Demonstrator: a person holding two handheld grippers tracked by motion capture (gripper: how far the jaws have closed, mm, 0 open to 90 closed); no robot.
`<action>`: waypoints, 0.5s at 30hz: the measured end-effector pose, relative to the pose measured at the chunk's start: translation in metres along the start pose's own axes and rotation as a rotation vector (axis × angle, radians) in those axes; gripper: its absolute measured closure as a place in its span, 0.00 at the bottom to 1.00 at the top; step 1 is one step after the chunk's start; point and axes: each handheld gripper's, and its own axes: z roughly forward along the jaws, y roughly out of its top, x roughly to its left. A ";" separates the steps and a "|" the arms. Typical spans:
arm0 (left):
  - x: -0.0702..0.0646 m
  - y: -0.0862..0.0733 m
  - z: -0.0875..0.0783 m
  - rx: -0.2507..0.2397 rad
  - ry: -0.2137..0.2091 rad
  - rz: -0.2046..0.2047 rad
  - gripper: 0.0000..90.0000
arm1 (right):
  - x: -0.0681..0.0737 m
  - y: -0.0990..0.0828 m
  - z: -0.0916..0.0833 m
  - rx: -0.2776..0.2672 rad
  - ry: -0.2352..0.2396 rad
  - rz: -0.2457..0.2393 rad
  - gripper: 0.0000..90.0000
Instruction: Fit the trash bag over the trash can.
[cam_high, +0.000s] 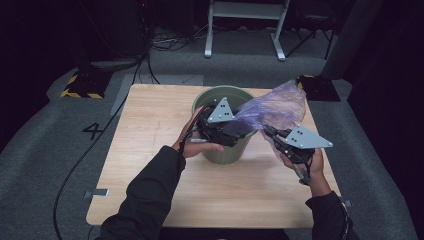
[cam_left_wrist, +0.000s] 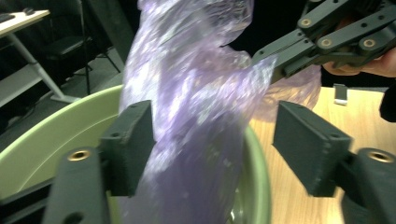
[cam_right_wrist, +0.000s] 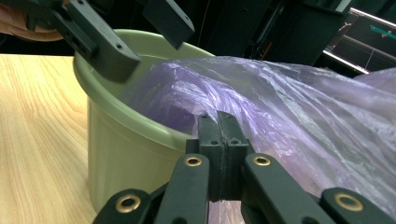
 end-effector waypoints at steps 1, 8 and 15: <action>-0.001 0.000 0.001 0.008 0.012 0.004 0.38 | 0.002 0.002 0.000 0.001 0.003 -0.006 1.00; -0.004 -0.003 0.009 0.085 0.009 0.062 0.76 | 0.008 0.006 0.000 -0.006 0.019 -0.013 1.00; -0.006 -0.006 0.009 0.090 0.034 0.113 0.99 | 0.010 0.006 0.000 -0.012 0.040 -0.012 0.98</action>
